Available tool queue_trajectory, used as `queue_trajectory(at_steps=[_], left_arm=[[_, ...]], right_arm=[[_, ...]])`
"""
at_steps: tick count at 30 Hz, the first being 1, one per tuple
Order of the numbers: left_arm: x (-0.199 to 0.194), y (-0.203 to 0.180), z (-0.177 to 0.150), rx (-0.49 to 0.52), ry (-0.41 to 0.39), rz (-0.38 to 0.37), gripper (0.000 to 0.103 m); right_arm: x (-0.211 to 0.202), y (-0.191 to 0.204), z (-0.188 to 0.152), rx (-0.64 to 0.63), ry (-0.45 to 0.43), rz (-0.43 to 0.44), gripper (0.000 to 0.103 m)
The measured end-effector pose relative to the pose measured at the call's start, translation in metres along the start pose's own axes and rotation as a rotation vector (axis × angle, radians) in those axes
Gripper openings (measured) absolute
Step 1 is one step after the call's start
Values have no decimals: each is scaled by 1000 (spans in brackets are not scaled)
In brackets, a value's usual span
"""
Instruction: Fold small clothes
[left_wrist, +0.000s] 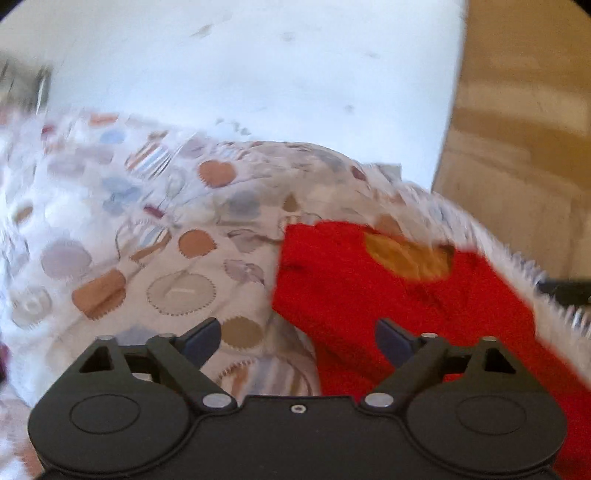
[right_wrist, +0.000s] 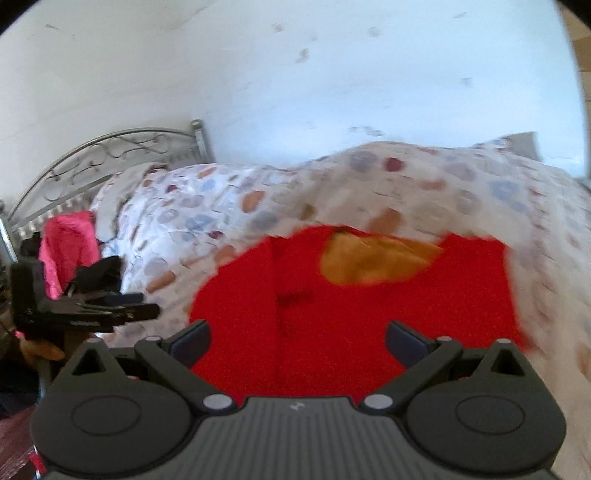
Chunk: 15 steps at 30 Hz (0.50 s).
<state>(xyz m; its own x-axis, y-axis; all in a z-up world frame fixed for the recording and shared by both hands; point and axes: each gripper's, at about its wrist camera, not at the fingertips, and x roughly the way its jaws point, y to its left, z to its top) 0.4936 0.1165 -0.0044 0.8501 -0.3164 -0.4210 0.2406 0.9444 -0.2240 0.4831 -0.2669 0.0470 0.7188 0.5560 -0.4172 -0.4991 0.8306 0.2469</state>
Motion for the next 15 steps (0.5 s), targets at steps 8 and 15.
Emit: queue_trajectory(at_steps=[8,15], left_arm=[[59,44,14,-233,24,-81,48],[85,54,6,-333,77,-159,15]], right_arm=[[144,9,80,3,93,52,63],[234,31,102,-35,209,37,59]])
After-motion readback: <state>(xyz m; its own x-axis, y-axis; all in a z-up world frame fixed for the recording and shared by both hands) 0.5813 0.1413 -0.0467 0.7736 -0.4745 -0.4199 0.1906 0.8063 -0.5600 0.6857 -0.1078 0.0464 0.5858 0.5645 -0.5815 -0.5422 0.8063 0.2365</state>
